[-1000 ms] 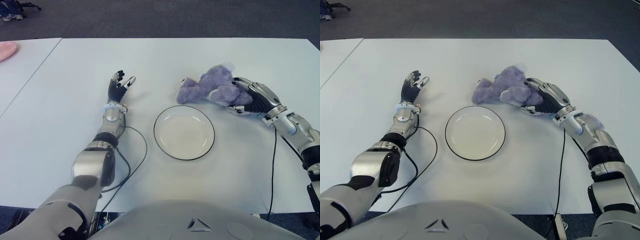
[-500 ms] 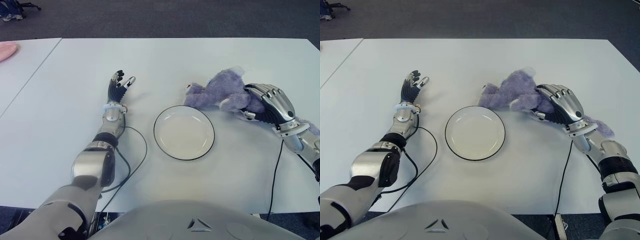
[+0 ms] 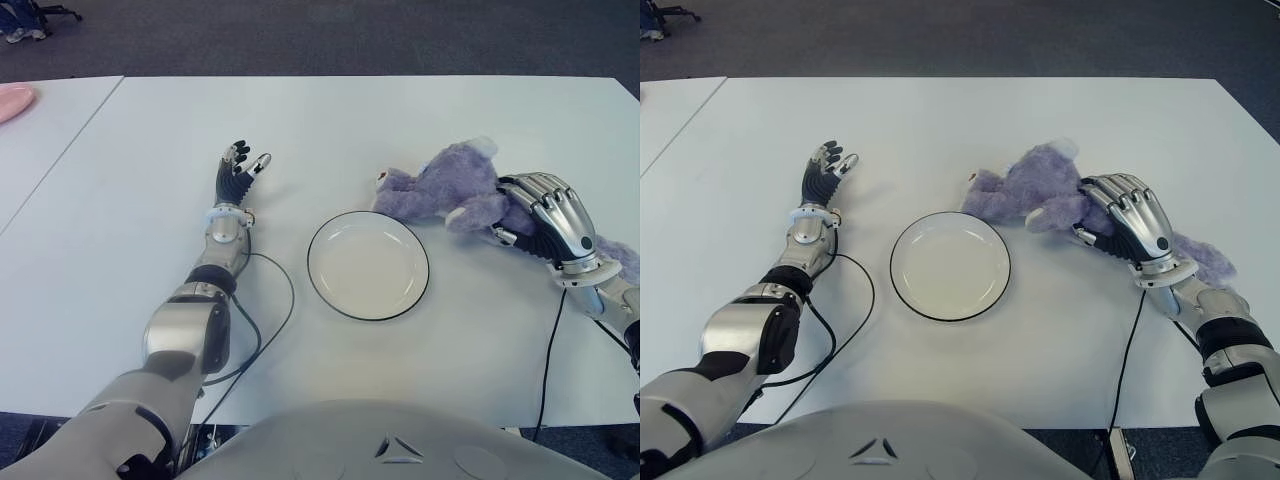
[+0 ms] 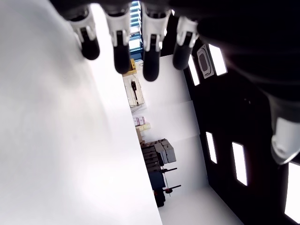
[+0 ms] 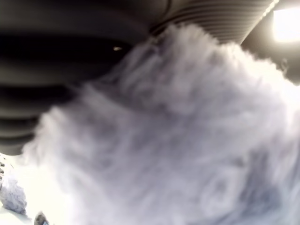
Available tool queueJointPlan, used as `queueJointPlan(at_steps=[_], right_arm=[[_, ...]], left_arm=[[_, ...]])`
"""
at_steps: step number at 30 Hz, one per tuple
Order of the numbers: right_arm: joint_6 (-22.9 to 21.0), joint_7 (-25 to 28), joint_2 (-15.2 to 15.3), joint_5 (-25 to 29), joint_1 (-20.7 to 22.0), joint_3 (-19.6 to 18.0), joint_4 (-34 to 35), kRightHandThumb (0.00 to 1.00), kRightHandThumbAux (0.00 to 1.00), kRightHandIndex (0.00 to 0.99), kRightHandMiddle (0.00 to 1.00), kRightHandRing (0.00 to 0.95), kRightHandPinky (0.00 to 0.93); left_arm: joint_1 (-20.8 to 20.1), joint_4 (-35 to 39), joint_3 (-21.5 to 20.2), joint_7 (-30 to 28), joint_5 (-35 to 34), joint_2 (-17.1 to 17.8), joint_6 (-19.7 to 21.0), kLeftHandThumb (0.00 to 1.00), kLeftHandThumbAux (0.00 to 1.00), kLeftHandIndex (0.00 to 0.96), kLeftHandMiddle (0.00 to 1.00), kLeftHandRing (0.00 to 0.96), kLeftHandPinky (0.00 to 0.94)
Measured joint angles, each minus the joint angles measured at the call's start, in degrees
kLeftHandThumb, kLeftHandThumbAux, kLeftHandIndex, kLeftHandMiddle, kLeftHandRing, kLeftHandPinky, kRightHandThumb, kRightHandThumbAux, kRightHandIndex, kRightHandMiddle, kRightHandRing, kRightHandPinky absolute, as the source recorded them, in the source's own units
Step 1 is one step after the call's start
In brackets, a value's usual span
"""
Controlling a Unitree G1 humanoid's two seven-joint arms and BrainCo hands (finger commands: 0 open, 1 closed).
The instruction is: Put the doll into the plate.
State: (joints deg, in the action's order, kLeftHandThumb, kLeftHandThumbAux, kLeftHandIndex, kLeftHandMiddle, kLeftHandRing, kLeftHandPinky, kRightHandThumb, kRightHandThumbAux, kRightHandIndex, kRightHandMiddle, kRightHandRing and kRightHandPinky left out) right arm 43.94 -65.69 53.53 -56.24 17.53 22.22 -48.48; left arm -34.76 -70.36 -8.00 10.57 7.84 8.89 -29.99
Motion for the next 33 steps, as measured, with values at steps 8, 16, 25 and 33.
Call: queueJointPlan(at_steps=[8, 16, 25, 33], right_arm=[[-0.01, -0.51, -0.03, 0.01, 0.41, 0.88, -0.46, 0.407, 0.462, 0.289, 0.238, 0.228, 0.256], [0.05, 1.42, -0.12, 0.84, 0.51, 1.52, -0.25, 0.567, 0.579, 0.409, 0.472, 0.535, 0.621], [3.37, 13.09, -0.15, 8.06, 1.6, 1.07, 0.75, 0.699, 0.699, 0.441, 0.787, 0.8, 0.845], [7.32, 24.73, -0.16, 16.5, 1.77, -0.34, 1.47, 0.7, 0.708, 0.441, 0.851, 0.843, 0.863]], left_arm=[[0.0, 0.0, 0.0, 0.0, 0.0, 0.01, 0.0, 0.0, 0.52, 0.152, 0.178, 0.128, 0.018], [0.0, 0.0, 0.01, 0.0, 0.0, 0.02, 0.0, 0.0, 0.518, 0.148, 0.175, 0.119, 0.0], [-0.02, 0.02, 0.04, 0.0, 0.01, 0.04, -0.02, 0.0, 0.522, 0.153, 0.169, 0.114, 0.0], [0.0, 0.02, 0.06, 0.0, 0.01, 0.04, -0.02, 0.0, 0.52, 0.154, 0.175, 0.121, 0.004]])
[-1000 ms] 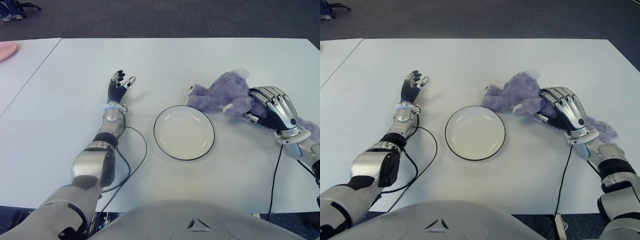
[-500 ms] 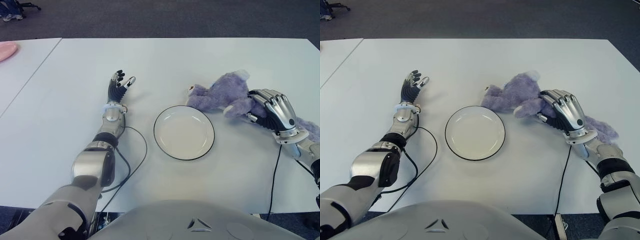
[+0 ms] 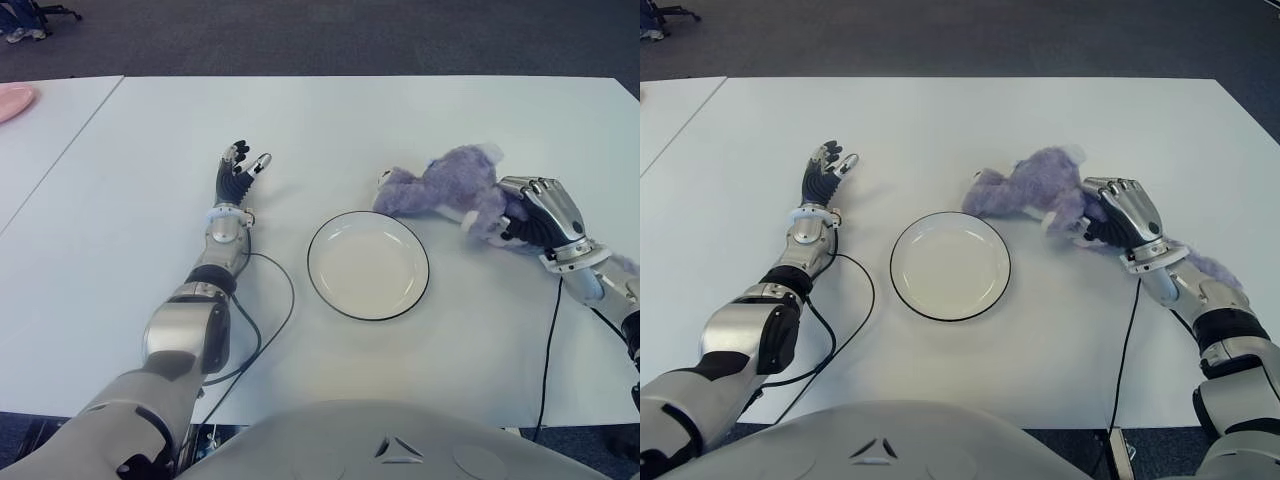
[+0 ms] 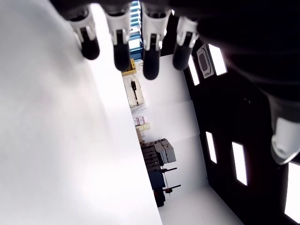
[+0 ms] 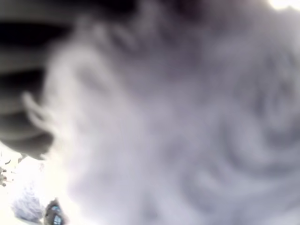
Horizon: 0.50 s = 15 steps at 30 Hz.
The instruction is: Put the doll into the plate.
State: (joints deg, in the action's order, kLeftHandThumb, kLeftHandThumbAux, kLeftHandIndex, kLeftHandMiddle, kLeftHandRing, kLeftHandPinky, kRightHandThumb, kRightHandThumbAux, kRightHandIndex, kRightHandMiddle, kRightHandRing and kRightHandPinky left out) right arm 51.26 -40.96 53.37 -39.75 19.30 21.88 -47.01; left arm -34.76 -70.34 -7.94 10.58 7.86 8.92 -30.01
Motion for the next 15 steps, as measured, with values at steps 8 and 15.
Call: queueJointPlan(at_steps=[8, 15], right_arm=[[1.06, 7.05, -0.39, 5.91, -1.21, -2.58, 1.67, 0.7, 0.715, 0.44, 0.863, 0.855, 0.845], [0.2, 11.16, -0.89, 7.5, -1.8, -5.08, 5.53, 0.7, 0.719, 0.44, 0.879, 0.865, 0.858]], left_arm=[[0.01, 0.0, -0.03, 0.0, 0.0, 0.0, 0.0, 0.0, 0.519, 0.161, 0.175, 0.119, 0.001], [0.04, -0.01, -0.06, 0.0, 0.0, 0.02, 0.01, 0.0, 0.52, 0.158, 0.19, 0.138, 0.017]])
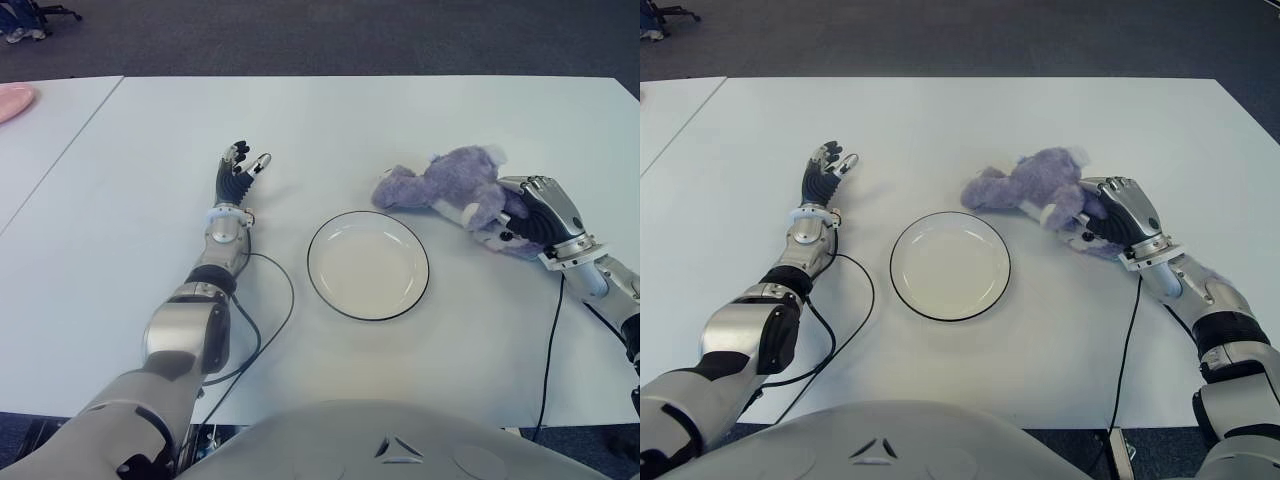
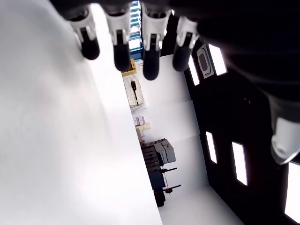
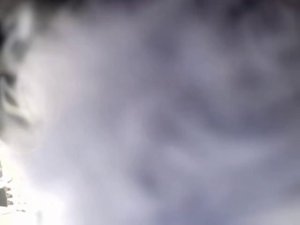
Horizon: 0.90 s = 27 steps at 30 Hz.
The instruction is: Put the doll into the plate.
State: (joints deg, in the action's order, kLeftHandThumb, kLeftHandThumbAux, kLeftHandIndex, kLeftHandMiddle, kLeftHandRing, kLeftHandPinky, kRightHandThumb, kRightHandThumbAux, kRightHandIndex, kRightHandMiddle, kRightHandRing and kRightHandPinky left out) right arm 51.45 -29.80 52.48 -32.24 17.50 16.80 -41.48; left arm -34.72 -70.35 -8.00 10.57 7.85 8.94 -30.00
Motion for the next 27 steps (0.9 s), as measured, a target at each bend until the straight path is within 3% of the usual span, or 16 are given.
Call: queueJointPlan(at_steps=[8, 17, 27], right_arm=[[-2.41, 1.58, -2.21, -0.1, 0.33, -3.64, 7.61, 0.699, 0.722, 0.439, 0.895, 0.876, 0.86], [-2.94, 4.02, -3.67, -0.49, 1.65, -5.67, 10.78, 0.699, 0.723, 0.439, 0.868, 0.859, 0.835], [-3.87, 5.93, -7.1, -2.91, 10.33, -6.09, 12.13, 0.7, 0.721, 0.439, 0.859, 0.859, 0.854]], left_arm=[[-0.03, 0.0, 0.0, 0.0, 0.0, -0.03, 0.0, 0.0, 0.521, 0.165, 0.202, 0.154, 0.029], [-0.03, -0.01, 0.03, 0.07, 0.03, -0.04, 0.0, 0.0, 0.523, 0.169, 0.213, 0.156, 0.012], [-0.08, -0.04, 0.03, 0.78, 0.04, -0.08, 0.01, 0.0, 0.514, 0.178, 0.218, 0.163, 0.022]])
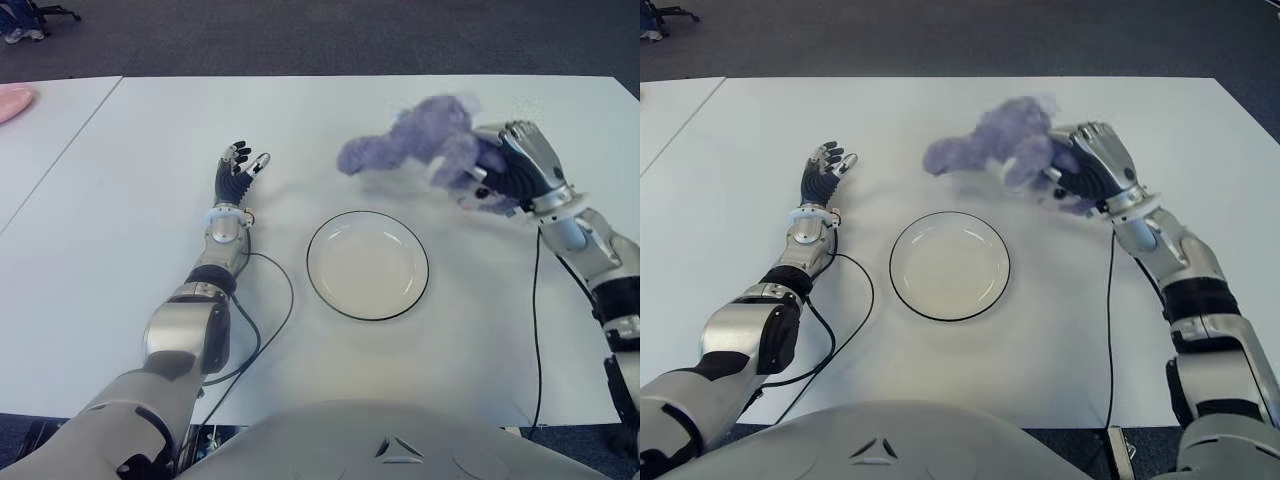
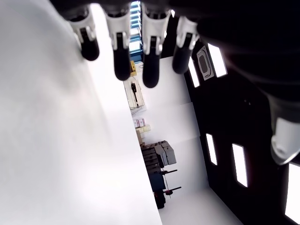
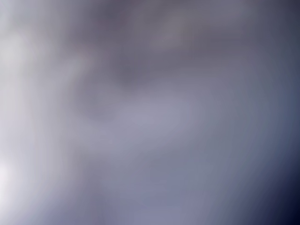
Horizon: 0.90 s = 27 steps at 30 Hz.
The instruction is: Put the doll into the plate.
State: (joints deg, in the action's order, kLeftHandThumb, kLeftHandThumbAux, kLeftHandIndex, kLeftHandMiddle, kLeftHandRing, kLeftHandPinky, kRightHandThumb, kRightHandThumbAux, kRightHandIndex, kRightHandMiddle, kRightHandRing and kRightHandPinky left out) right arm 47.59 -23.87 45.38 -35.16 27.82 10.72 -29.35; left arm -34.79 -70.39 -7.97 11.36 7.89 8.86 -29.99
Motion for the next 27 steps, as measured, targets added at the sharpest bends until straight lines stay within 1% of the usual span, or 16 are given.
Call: queueJointPlan(at_steps=[5, 9, 15, 21, 27], right_arm=[[-0.24, 0.92, -1.14, -0.51, 3.81, -0.85, 3.77, 0.699, 0.721, 0.439, 0.866, 0.866, 0.859], [-0.12, 1.53, -1.48, -0.47, 5.51, -1.67, 6.39, 0.699, 0.721, 0.439, 0.869, 0.868, 0.859], [0.47, 2.06, -1.59, -0.47, 5.84, -2.65, 7.25, 0.699, 0.722, 0.439, 0.871, 0.868, 0.859], [1.7, 2.32, -2.17, -0.46, 5.84, -2.76, 7.17, 0.701, 0.72, 0.439, 0.879, 0.872, 0.866], [2.77, 3.08, -4.62, -0.48, 5.84, -2.23, 7.3, 0.703, 0.719, 0.439, 0.884, 0.876, 0.866]], left_arm=[[-0.05, 0.0, -0.01, 0.21, -0.01, -0.15, 0.0, 0.0, 0.507, 0.183, 0.227, 0.167, 0.01], [-0.05, 0.0, -0.02, 0.27, -0.01, -0.3, 0.0, 0.0, 0.505, 0.184, 0.231, 0.169, 0.002], [-0.05, 0.0, -0.05, 0.27, -0.01, -0.33, 0.01, 0.0, 0.502, 0.178, 0.237, 0.173, 0.0], [-0.05, 0.0, -0.05, 0.27, -0.02, -0.34, 0.01, 0.0, 0.496, 0.165, 0.232, 0.17, 0.0], [-0.05, -0.02, -0.04, 0.27, -0.01, -0.33, 0.04, 0.0, 0.49, 0.162, 0.225, 0.164, 0.0]])
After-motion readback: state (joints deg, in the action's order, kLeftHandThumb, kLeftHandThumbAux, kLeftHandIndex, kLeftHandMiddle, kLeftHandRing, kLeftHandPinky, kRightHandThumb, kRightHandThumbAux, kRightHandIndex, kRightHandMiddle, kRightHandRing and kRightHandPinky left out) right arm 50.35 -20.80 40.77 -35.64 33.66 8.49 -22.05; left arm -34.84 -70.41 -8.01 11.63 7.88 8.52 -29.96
